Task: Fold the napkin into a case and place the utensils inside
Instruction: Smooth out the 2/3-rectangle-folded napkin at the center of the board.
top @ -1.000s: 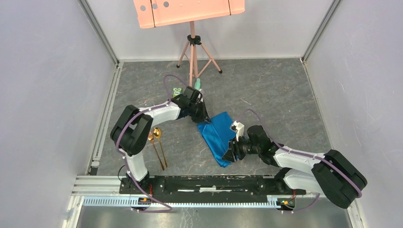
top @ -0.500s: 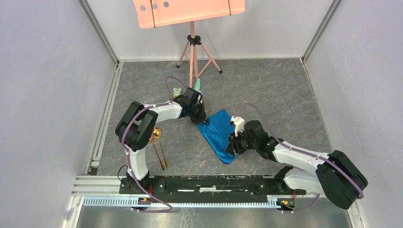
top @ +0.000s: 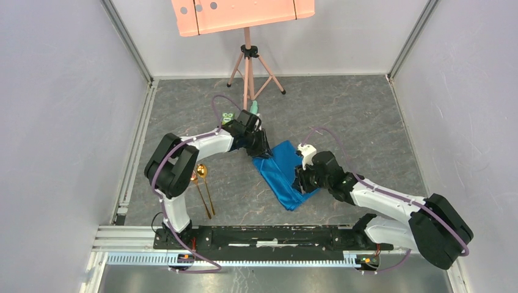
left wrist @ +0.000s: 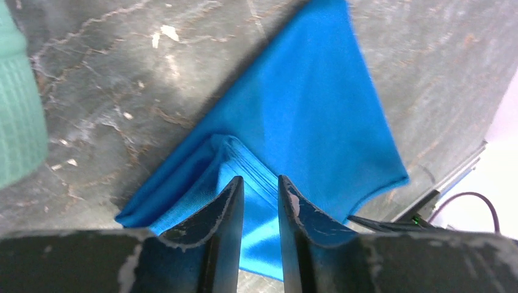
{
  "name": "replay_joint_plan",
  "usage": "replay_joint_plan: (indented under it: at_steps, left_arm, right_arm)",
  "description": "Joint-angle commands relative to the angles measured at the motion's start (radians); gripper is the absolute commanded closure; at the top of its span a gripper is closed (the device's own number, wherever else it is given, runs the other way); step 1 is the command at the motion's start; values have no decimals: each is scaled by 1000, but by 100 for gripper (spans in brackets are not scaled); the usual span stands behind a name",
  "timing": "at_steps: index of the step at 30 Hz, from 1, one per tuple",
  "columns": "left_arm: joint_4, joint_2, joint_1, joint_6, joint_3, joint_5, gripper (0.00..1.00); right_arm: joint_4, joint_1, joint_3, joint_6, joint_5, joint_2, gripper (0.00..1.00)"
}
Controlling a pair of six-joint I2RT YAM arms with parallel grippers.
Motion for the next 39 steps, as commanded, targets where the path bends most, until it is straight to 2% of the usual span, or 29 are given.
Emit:
replay_joint_plan:
  at_steps: [1, 5, 13, 16, 17, 21, 24, 27, 30, 32, 36, 39]
  left_arm:
    - [3, -123, -13, 42, 42, 53, 61]
    - [2, -177, -15, 41, 20, 80, 53]
    - [3, -317, -18, 35, -112, 117, 49]
    - [-5, -373, -18, 39, -177, 121, 47]
    - [-13, -386, -17, 45, -192, 126, 46]
    - [-37, -446, -24, 52, -268, 93, 45]
    - [-43, -480, -24, 48, -309, 71, 44]
    - [-48, -501, -24, 53, -330, 42, 43]
    - [-46, -492, -24, 53, -326, 41, 43]
    - [-40, -485, -26, 45, -326, 48, 43]
    - [-19, -481, -27, 32, -343, 61, 43]
    - [-9, -469, -27, 31, -347, 71, 43]
  right_arm:
    - [57, 18, -38, 48, 43, 0, 64]
    - [87, 38, -85, 116, 83, -1, 73]
    - [182, 171, -110, 300, 121, 11, 75]
    - [220, 207, -76, 329, 67, 23, 73]
    - [230, 209, -60, 325, 40, 22, 70]
    - [56, 145, 25, 215, 55, -38, 50]
    - [-69, 79, 57, 124, 72, -90, 39]
    - [-77, 67, 69, 92, -27, -87, 32]
    - [44, 67, 4, 196, -131, -81, 24]
    - [105, 68, -44, 297, -161, -83, 24]
    - [135, 96, -105, 422, -113, -107, 17]
    - [150, 122, -121, 449, -104, -95, 17]
